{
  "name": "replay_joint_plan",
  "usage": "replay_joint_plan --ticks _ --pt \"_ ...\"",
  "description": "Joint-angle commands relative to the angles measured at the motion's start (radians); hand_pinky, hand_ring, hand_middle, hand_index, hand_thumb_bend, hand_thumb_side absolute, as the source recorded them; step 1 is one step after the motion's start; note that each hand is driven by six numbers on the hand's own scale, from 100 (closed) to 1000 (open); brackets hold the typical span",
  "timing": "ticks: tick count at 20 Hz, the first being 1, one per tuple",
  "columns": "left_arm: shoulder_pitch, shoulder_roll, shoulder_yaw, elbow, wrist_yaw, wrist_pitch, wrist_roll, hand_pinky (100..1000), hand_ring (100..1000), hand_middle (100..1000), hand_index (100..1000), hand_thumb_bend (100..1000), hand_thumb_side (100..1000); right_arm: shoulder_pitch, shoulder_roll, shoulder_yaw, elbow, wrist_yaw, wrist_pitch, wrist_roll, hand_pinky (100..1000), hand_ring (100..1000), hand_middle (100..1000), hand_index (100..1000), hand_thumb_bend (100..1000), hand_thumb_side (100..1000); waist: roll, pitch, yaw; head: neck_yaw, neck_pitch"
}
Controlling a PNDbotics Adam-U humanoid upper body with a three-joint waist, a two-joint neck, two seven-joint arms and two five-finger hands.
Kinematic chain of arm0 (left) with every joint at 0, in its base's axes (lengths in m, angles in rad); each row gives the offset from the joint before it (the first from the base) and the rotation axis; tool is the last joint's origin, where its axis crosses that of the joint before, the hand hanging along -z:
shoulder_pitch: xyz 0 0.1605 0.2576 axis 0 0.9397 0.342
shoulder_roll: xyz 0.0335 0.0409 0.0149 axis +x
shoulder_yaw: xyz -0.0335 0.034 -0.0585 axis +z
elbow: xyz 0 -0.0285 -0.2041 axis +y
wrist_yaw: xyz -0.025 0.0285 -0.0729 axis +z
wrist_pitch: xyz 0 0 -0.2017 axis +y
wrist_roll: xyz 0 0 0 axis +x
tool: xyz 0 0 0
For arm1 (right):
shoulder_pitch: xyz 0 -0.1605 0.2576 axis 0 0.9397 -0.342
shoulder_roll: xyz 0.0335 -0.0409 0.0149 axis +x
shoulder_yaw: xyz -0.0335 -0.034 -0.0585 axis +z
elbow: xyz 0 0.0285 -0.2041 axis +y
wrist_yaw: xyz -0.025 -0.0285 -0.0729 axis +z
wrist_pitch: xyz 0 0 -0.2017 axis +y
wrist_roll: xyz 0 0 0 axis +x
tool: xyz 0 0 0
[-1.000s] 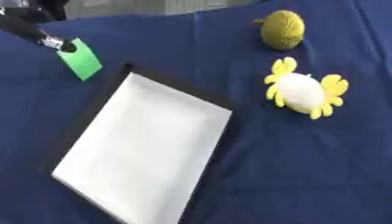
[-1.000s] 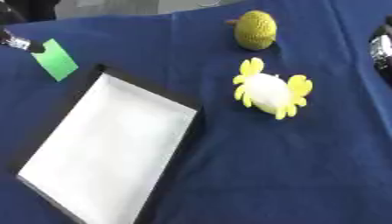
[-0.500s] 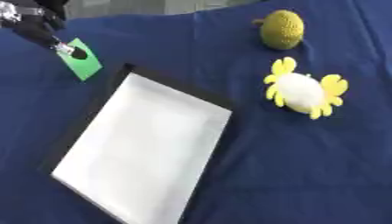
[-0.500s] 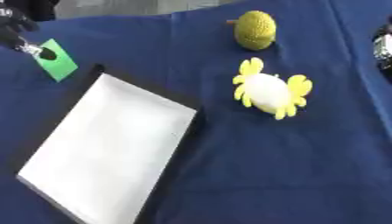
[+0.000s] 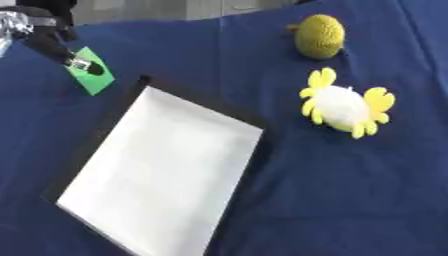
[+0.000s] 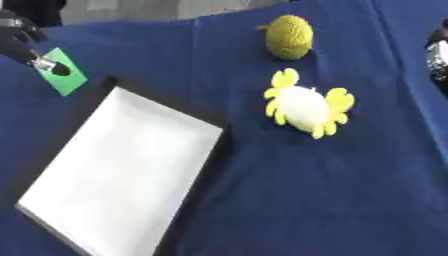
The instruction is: Pick up objects on the table and place them in the box.
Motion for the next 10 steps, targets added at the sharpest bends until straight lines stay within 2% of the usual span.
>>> replay_joint_plan --ticks 1,10 --pt "-0.024 0.018 0.024 0.017 -0.029 0.010 0.030 951 923 868 910 775 582 -0.013 -0.015 -0.003 -0.013 -0.002 0.001 0.001 920 964 920 841 100 538 -0.003 -0.017 -0.002 0.005 -0.013" --pt "-0.036 -0.022 0.069 0.114 -0.071 0.008 0.078 944 916 859 894 767 585 -0.019 -0.011 0.000 -0.014 -0.001 0.003 0.002 920 961 917 841 100 538 -0.008 -0.010 -0.007 0.020 -0.019"
